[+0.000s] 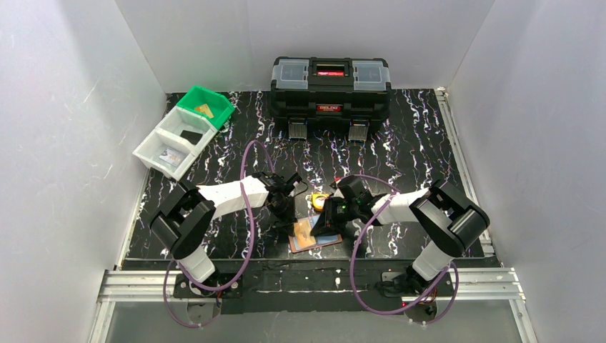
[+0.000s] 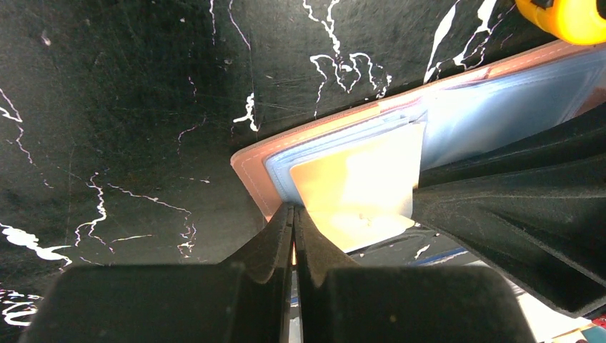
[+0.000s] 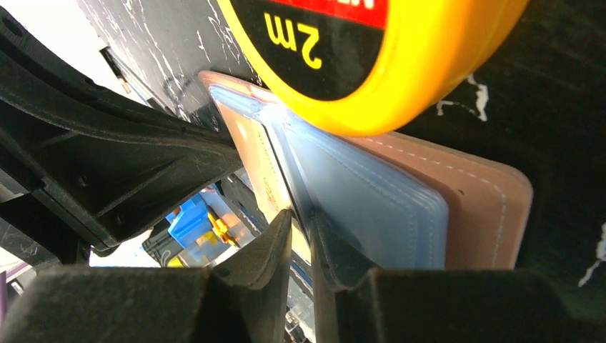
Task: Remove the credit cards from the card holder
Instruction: Remove the credit card from the card holder.
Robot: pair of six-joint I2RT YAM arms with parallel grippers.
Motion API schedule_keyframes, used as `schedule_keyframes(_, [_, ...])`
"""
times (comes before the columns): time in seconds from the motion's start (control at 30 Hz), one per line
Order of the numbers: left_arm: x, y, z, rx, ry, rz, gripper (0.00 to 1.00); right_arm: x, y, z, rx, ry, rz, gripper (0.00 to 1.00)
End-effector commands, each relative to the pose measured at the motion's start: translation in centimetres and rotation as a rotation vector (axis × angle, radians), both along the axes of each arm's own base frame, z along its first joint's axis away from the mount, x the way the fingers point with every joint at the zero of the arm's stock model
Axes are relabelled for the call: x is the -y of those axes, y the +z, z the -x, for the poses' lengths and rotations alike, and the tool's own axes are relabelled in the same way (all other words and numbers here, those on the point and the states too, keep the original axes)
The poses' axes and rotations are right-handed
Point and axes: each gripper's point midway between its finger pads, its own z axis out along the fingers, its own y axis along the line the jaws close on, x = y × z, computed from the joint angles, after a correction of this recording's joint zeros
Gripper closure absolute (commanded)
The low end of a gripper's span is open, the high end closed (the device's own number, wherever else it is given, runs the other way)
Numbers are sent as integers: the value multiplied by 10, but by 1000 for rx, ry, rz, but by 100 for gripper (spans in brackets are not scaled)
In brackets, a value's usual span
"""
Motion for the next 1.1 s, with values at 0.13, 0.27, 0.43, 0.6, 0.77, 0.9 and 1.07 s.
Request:
schedule_keyframes(0.13, [-6, -23, 9, -34, -8, -62, 100, -17, 16, -1, 55, 65, -43, 82])
schedule_keyframes(0.27, [-9, -24, 10, -38, -7, -73, 100, -16, 18, 0, 86, 81, -25, 87])
schedule_keyframes(0.43, [-17, -27, 13, -47, -11, -100, 100, -7, 18, -1, 114, 70, 22, 92])
schedule_keyframes(0.6, [-26, -30, 17, -59, -7, -118, 100, 3, 17, -3, 131, 48, 55, 92])
schedule_keyframes(0.77, [-28, -32, 18, -65, -11, -120, 100, 2, 17, -3, 124, 59, 36, 85])
schedule_keyframes(0.9, [-24, -33, 16, -69, -11, -110, 100, -3, 16, -3, 106, 67, 20, 80])
schedule_keyframes(1.07, [-22, -33, 16, -72, -14, -105, 100, -6, 14, -4, 97, 70, 11, 80])
